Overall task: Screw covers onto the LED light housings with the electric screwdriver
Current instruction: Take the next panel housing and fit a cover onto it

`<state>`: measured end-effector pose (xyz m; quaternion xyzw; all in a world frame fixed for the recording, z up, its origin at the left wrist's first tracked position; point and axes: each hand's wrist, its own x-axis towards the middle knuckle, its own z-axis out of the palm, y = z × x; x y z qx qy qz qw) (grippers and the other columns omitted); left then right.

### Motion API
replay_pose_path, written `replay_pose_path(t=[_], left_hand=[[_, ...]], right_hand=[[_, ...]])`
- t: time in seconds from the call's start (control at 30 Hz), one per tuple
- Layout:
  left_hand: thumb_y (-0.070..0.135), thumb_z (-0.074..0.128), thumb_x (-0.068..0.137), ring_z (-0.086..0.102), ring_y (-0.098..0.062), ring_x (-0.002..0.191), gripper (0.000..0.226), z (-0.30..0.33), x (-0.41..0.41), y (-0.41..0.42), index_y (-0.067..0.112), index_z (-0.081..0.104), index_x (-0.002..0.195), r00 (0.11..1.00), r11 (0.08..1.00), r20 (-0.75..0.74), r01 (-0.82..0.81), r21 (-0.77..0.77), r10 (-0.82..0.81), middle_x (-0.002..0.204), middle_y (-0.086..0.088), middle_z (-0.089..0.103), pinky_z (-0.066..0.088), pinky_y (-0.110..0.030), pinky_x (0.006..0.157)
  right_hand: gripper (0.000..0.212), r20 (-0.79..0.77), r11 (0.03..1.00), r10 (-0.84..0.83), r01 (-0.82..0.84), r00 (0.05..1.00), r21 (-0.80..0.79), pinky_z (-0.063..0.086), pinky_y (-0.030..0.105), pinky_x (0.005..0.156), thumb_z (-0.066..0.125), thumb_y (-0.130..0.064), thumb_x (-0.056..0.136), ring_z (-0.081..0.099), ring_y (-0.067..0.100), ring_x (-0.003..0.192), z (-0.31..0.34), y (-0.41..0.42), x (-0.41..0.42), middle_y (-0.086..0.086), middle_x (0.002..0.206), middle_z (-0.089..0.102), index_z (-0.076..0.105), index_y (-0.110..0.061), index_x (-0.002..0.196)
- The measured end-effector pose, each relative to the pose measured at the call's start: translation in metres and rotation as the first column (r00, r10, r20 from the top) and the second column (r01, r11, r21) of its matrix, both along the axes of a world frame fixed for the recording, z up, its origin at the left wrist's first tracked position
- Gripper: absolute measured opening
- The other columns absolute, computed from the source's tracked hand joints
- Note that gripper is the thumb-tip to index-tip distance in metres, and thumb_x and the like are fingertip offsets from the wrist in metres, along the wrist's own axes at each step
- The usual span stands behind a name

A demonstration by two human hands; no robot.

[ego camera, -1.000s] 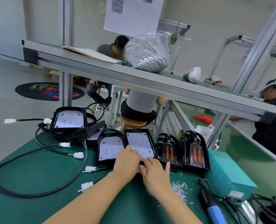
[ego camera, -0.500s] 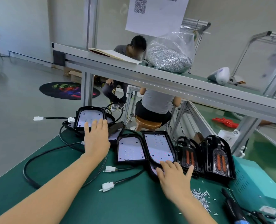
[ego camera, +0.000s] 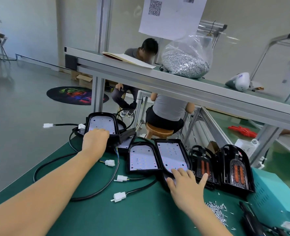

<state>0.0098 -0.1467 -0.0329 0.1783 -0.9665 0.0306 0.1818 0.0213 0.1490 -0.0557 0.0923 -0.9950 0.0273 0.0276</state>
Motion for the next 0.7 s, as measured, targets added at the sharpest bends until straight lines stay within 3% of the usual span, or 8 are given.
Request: replay_pose_path(t=[0.27, 0.37, 0.43, 0.5, 0.57, 0.63, 0.7], left_hand=[[-0.009, 0.049, 0.079, 0.05, -0.025, 0.099, 0.027, 0.014, 0.002, -0.013, 0.008, 0.058, 0.097, 0.993, 0.99, 0.013, 0.115, -0.077, -0.115, 0.098, -0.005, 0.052, 0.036, -0.031, 0.062], [-0.01, 0.049, 0.079, 0.05, -0.028, 0.099, 0.026, 0.018, 0.005, -0.011, 0.005, 0.06, 0.097, 0.98, 0.989, -0.134, 0.147, -0.03, -0.149, 0.098, -0.009, 0.054, 0.038, -0.034, 0.062], [-0.015, 0.055, 0.071, 0.054, -0.031, 0.09, 0.029, 0.019, 0.012, -0.003, 0.001, 0.065, 0.093, 0.933, 0.971, -0.272, 0.234, -0.043, -0.236, 0.09, -0.012, 0.057, 0.042, -0.037, 0.058], [-0.023, 0.064, 0.052, 0.057, -0.032, 0.073, 0.033, 0.021, 0.022, 0.01, -0.002, 0.066, 0.078, 0.856, 0.933, -0.372, 0.34, -0.118, -0.359, 0.075, -0.015, 0.059, 0.045, -0.038, 0.048], [-0.025, 0.067, 0.042, 0.058, -0.031, 0.064, 0.038, 0.023, 0.034, 0.025, -0.001, 0.066, 0.071, 0.783, 0.895, -0.435, 0.409, -0.18, -0.445, 0.069, -0.013, 0.06, 0.045, -0.038, 0.047], [-0.024, 0.063, 0.045, 0.057, -0.028, 0.063, 0.037, 0.024, 0.045, 0.039, 0.001, 0.067, 0.072, 0.728, 0.866, -0.473, 0.448, -0.22, -0.497, 0.069, -0.01, 0.06, 0.043, -0.035, 0.055], [-0.019, 0.053, 0.053, 0.055, -0.027, 0.062, 0.032, 0.023, 0.054, 0.052, 0.003, 0.067, 0.072, 0.688, 0.836, -0.479, 0.487, -0.253, -0.546, 0.069, -0.008, 0.06, 0.044, -0.035, 0.054]], right_hand=[[0.043, -0.044, 0.991, 0.118, -0.121, 0.992, -0.06, -0.008, 0.059, 0.114, 0.026, -0.041, 0.105, 0.019, 0.015, 0.144, 0.015, -0.02, 0.003, -0.012, 0.152, 0.032, 0.033, -0.032, 0.146], [0.047, -0.023, 0.96, 0.206, -0.207, 0.978, -0.187, -0.01, 0.052, 0.117, 0.028, -0.041, 0.105, 0.017, 0.01, 0.145, 0.024, -0.034, 0.002, -0.012, 0.156, 0.028, 0.027, -0.031, 0.151], [0.05, 0.01, 0.913, 0.264, -0.246, 0.965, -0.325, -0.009, 0.046, 0.118, 0.029, -0.043, 0.105, 0.015, 0.008, 0.147, 0.03, -0.045, 0.001, -0.011, 0.159, 0.026, 0.024, -0.031, 0.154], [0.054, 0.05, 0.832, 0.324, -0.259, 0.945, -0.49, -0.003, 0.042, 0.121, 0.031, -0.048, 0.104, 0.018, 0.009, 0.147, 0.037, -0.057, -0.003, -0.009, 0.159, 0.026, 0.022, -0.031, 0.154], [0.061, 0.142, 0.682, 0.371, -0.166, 0.918, -0.712, 0.013, 0.034, 0.118, 0.034, -0.056, 0.1, 0.026, 0.009, 0.144, 0.048, -0.069, -0.006, -0.011, 0.159, 0.027, 0.019, -0.034, 0.155], [0.066, 0.23, 0.506, 0.394, -0.001, 0.89, -0.862, 0.022, 0.029, 0.107, 0.036, -0.061, 0.098, 0.031, 0.007, 0.137, 0.06, -0.081, -0.011, -0.014, 0.157, 0.028, 0.015, -0.037, 0.156], [0.067, 0.273, 0.356, 0.414, 0.121, 0.868, -0.926, 0.027, 0.036, 0.112, 0.041, -0.06, 0.096, 0.031, 0.012, 0.141, 0.069, -0.091, -0.017, -0.014, 0.156, 0.029, 0.019, -0.036, 0.155]])
